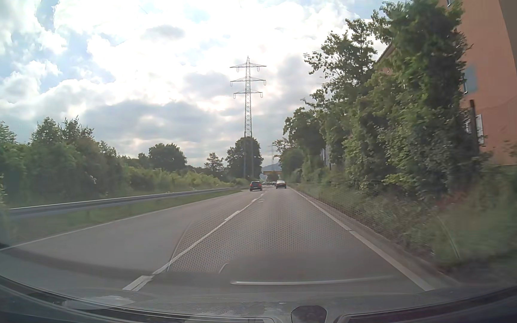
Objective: Follow the waypoints while adhering to traffic rules and regulations
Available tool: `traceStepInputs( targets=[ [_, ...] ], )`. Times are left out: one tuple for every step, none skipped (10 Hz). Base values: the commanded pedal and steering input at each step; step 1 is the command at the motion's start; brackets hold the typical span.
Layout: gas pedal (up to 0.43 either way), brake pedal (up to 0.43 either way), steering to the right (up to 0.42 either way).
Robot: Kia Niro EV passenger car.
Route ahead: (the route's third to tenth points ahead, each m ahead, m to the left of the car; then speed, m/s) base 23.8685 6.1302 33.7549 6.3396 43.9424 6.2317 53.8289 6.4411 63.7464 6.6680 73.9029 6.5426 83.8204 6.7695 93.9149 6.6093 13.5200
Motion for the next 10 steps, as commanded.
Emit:
traceStepInputs(
  targets=[
    [0.118, 0.0, -0.001],
    [0.118, 0.0, 0.0],
    [0.118, 0.0, 0.0],
    [0.118, 0.0, -0.001],
    [0.118, 0.0, -0.001],
    [0.118, 0.0, -0.001],
    [0.118, 0.0, -0.001],
    [0.118, 0.0, -0.001],
    [0.118, 0.0, -0.001],
    [0.118, 0.0, -0.001]
  ],
)
